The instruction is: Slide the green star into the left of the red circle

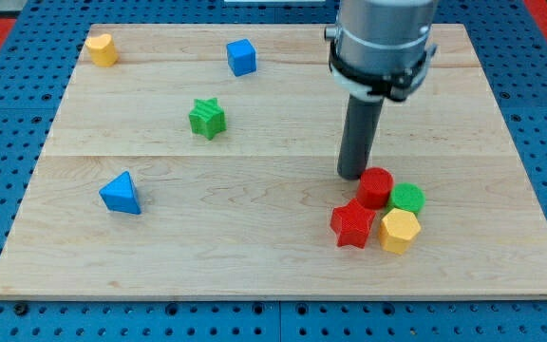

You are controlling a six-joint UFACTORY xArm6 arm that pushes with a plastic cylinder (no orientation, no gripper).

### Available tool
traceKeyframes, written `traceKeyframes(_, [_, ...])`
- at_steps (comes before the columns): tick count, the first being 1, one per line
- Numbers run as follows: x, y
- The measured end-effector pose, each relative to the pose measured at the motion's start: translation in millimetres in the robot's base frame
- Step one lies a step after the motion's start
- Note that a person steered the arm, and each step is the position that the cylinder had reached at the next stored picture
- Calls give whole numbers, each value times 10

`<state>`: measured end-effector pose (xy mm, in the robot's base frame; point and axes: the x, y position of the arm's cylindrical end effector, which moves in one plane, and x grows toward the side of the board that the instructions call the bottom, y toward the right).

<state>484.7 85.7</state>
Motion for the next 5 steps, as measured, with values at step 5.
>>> traceKeyframes(5, [-1176,-1992])
